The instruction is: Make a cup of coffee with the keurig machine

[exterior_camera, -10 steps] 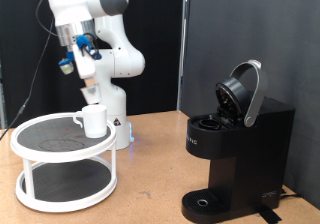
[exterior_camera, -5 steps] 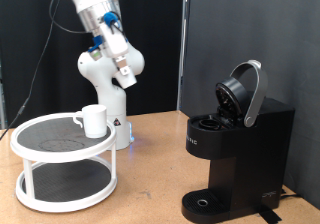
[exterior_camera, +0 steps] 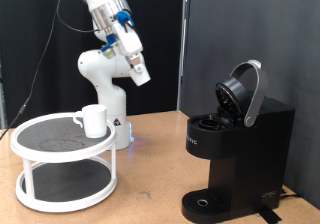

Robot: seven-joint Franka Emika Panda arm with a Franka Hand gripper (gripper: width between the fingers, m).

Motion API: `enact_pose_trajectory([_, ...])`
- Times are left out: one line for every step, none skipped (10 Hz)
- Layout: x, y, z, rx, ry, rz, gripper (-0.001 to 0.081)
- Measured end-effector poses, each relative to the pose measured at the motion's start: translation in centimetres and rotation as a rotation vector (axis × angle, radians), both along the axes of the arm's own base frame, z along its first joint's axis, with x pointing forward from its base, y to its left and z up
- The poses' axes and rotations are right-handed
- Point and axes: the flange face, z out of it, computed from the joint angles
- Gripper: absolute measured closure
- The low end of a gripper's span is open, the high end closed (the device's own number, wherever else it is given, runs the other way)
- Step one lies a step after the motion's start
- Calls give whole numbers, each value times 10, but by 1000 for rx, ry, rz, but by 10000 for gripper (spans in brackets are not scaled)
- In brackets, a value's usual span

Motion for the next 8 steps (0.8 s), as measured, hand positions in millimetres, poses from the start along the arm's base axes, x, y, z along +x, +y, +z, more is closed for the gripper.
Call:
enact_pose_trajectory([4, 10, 4, 31, -8, 15, 421])
enact_pose_trajectory([8, 21, 9, 55, -8, 34, 421])
enact_pose_trajectory([13, 32, 15, 72, -7, 48, 421])
enact_pose_trajectory([17, 44, 21, 84, -7, 54, 421])
enact_pose_trajectory([21, 55, 27, 96, -5, 58, 421])
enact_pose_trajectory([25, 65, 32, 101, 4, 58, 421])
enact_pose_trajectory([28, 73, 35, 101, 13, 59, 421])
enact_pose_trajectory([30, 80, 36, 99, 21, 61, 421])
